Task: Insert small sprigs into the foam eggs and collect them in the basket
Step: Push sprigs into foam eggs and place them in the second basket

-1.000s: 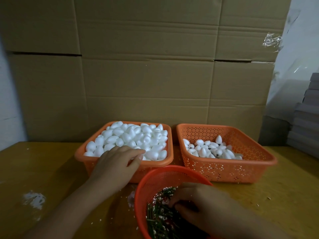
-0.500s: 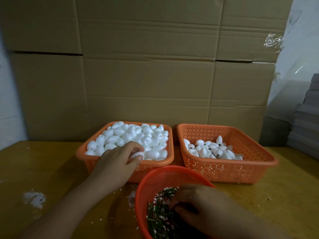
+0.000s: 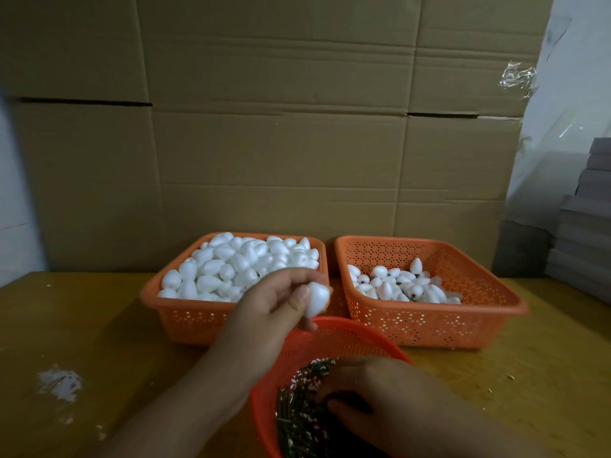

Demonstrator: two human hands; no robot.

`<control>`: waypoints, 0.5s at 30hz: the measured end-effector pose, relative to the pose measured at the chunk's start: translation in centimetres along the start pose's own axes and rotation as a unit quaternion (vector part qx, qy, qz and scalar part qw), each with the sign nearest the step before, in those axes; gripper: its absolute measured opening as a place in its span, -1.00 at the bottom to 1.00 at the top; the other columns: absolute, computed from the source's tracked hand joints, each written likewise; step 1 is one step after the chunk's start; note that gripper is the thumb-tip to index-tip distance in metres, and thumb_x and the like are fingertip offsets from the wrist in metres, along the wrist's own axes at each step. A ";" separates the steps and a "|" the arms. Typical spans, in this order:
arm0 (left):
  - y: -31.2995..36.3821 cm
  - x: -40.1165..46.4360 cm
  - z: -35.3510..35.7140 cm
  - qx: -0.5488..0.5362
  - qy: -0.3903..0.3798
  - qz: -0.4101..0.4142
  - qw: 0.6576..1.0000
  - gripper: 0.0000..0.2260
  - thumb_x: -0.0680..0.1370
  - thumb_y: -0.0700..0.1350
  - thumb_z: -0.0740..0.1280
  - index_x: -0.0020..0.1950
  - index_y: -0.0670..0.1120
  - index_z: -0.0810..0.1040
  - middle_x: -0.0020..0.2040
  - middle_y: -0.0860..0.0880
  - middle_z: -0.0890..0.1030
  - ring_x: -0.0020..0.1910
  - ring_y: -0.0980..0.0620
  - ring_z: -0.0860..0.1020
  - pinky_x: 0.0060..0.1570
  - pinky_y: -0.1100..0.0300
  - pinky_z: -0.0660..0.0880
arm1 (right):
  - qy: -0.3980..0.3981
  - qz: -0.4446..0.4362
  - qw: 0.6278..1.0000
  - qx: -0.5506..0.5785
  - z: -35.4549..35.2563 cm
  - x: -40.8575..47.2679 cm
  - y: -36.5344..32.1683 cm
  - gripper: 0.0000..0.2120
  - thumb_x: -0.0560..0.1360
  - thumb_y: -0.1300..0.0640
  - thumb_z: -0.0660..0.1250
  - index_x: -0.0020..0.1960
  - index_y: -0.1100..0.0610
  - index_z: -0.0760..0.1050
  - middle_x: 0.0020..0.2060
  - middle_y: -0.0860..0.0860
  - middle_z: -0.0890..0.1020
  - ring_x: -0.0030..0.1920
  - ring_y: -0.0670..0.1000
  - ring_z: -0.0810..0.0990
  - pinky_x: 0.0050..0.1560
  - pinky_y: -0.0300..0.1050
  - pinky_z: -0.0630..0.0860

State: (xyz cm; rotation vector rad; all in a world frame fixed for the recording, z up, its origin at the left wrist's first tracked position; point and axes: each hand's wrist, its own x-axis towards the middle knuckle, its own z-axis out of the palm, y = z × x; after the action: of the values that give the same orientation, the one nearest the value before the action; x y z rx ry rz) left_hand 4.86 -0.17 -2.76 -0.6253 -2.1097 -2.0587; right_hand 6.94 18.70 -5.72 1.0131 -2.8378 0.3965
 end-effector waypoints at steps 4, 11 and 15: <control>-1.0 -0.8 1.6 -0.059 -0.016 -0.072 0.996 -0.82 0.62 -0.25 0.23 0.07 -0.08 0.61 -0.05 0.01 0.72 -0.20 0.05 0.65 -0.11 0.23 0.60 | -0.001 -0.002 1.000 0.000 -0.1 -0.1 -0.5 -0.73 0.54 -0.07 0.22 0.22 -0.20 0.49 0.19 -0.26 0.53 0.14 -0.23 0.52 0.07 -0.43 0.37; -1.7 -0.7 1.0 -0.074 -0.031 -0.089 0.993 -0.74 0.50 -0.25 0.40 0.14 0.00 0.64 0.06 0.08 0.70 0.12 0.06 0.65 0.09 0.24 0.58 | -0.008 0.001 1.000 0.014 -0.3 -0.1 -0.9 -0.75 0.55 -0.05 0.23 0.21 -0.18 0.52 0.18 -0.23 0.54 0.13 -0.23 0.52 0.10 -0.38 0.42; -1.7 -0.8 1.1 -0.040 -0.039 -0.065 0.996 -0.73 0.36 -0.01 0.44 0.05 0.13 0.69 0.10 0.11 0.69 0.17 0.19 0.60 0.19 0.22 0.51 | -0.010 0.011 1.000 0.016 -0.1 0.0 -0.8 -0.74 0.53 -0.04 0.25 0.20 -0.18 0.52 0.17 -0.23 0.55 0.12 -0.23 0.52 0.09 -0.40 0.41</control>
State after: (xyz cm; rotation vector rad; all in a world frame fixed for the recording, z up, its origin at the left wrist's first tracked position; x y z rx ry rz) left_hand 5.12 0.75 -4.69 -0.6040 -2.1726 -2.2325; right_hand 7.42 18.12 -5.42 0.9975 -2.8717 0.4377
